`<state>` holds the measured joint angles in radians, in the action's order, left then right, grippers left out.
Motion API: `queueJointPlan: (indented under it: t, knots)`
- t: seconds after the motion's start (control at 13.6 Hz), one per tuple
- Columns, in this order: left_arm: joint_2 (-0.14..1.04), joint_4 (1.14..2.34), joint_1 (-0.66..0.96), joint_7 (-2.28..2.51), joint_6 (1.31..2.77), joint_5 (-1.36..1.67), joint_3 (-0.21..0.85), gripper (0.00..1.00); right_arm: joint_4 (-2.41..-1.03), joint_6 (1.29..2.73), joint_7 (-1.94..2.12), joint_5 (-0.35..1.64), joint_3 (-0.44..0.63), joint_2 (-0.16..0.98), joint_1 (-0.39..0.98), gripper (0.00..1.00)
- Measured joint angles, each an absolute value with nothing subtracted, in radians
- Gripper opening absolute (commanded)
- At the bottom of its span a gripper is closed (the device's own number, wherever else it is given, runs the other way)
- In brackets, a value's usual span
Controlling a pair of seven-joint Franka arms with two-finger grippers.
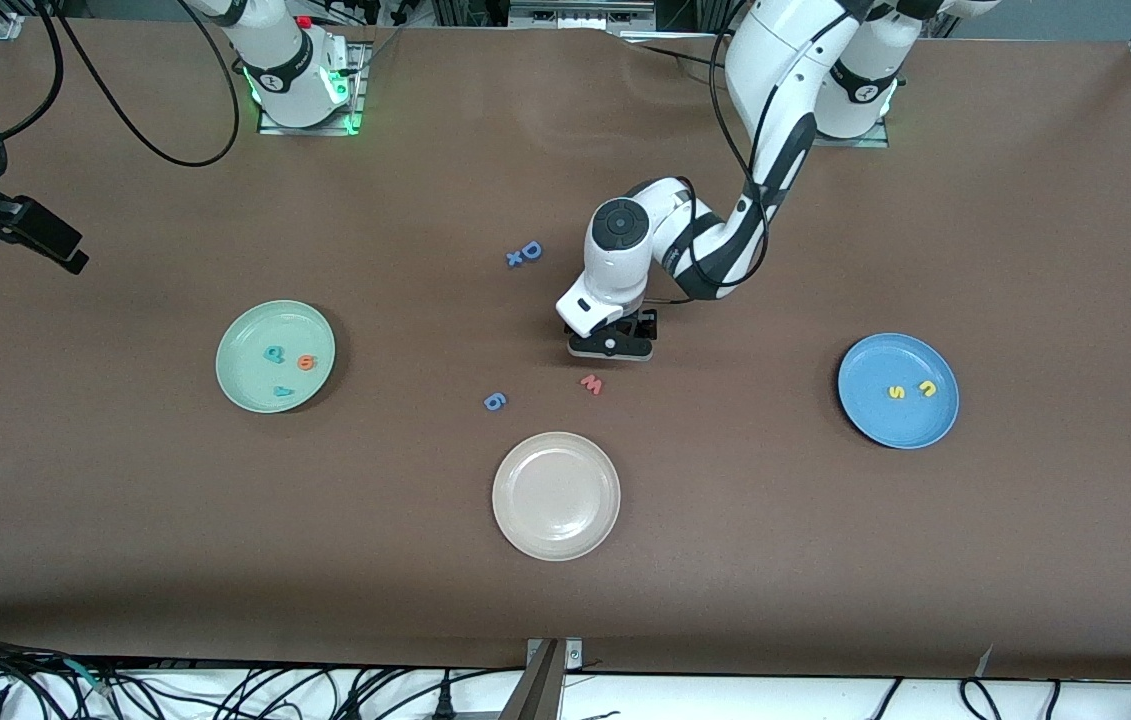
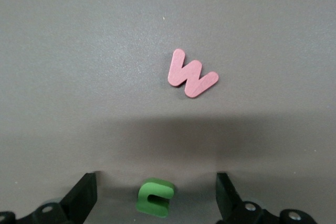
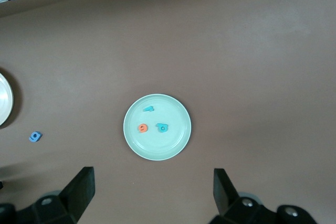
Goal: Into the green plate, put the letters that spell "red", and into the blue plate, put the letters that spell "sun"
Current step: 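Lower the left gripper over the green c and close on it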
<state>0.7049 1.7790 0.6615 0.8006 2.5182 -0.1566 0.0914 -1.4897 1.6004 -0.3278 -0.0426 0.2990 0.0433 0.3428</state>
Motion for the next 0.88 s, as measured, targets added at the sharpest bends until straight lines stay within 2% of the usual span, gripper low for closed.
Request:
queueJointPlan:
  t: [0.15,0.37,0.52,0.59,0.66,0.88]
  knots:
    - [0.705,1.779,0.662,0.803,2.519,-0.157,0.096,0.95,-1.490,1.600,-0.328,-0.043,0.299,0.043,0.343,1.00]
    - [0.705,1.779,0.661,0.808,2.519,-0.157,0.097,0.85,-1.490,1.600,-0.328,-0.043,0.299,0.043,0.343,1.00]
    - [0.705,1.779,0.660,0.812,2.519,-0.157,0.097,0.70,-1.490,1.601,-0.328,-0.043,0.299,0.043,0.343,1.00]
    - [0.704,1.778,0.660,0.815,2.521,-0.155,0.097,0.67,-1.490,1.602,-0.329,-0.043,0.299,0.043,0.343,1.00]
    - [0.705,1.777,0.660,0.818,2.521,-0.155,0.097,0.59,-1.490,1.602,-0.330,-0.043,0.299,0.043,0.343,1.00]
    - [0.701,1.773,0.659,0.821,2.521,-0.155,0.097,0.57,-1.490,1.609,-0.333,-0.043,0.299,0.043,0.343,1.00]
